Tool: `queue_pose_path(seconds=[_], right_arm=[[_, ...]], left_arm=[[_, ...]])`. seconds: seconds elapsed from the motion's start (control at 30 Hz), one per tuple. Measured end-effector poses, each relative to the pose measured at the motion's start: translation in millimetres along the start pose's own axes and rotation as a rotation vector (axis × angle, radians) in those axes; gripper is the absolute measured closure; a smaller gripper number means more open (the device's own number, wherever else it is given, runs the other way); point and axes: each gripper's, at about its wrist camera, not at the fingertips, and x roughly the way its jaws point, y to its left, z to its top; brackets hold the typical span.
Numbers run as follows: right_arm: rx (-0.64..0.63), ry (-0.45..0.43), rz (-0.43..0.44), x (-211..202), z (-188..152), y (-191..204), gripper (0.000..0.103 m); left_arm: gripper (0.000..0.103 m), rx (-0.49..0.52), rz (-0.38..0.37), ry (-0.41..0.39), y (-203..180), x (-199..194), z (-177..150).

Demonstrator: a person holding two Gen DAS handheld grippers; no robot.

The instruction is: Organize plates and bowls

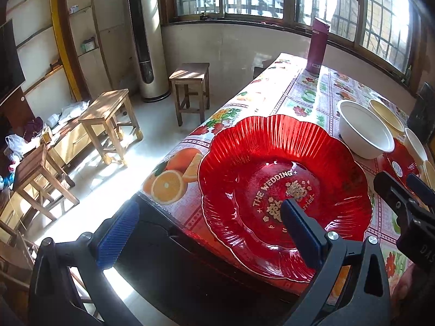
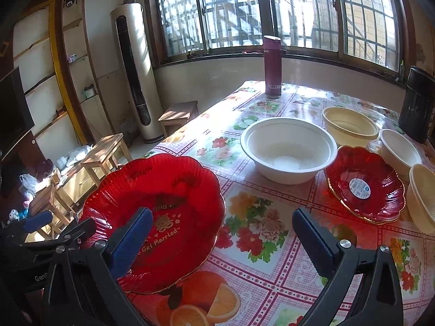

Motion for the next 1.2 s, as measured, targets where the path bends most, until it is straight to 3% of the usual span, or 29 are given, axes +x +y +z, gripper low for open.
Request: queue_pose_path(seconds=[0.93, 1.2], right_arm=[[0.011, 0.054, 0.019, 31, 4, 5, 0.000], [0.060, 0.120, 0.072, 48, 2, -1, 0.002]], left_arm=[[0.000, 0.014, 0.008, 0.055, 4, 23, 1], [0.000, -0.002, -0.051, 0.171, 7, 45, -4]])
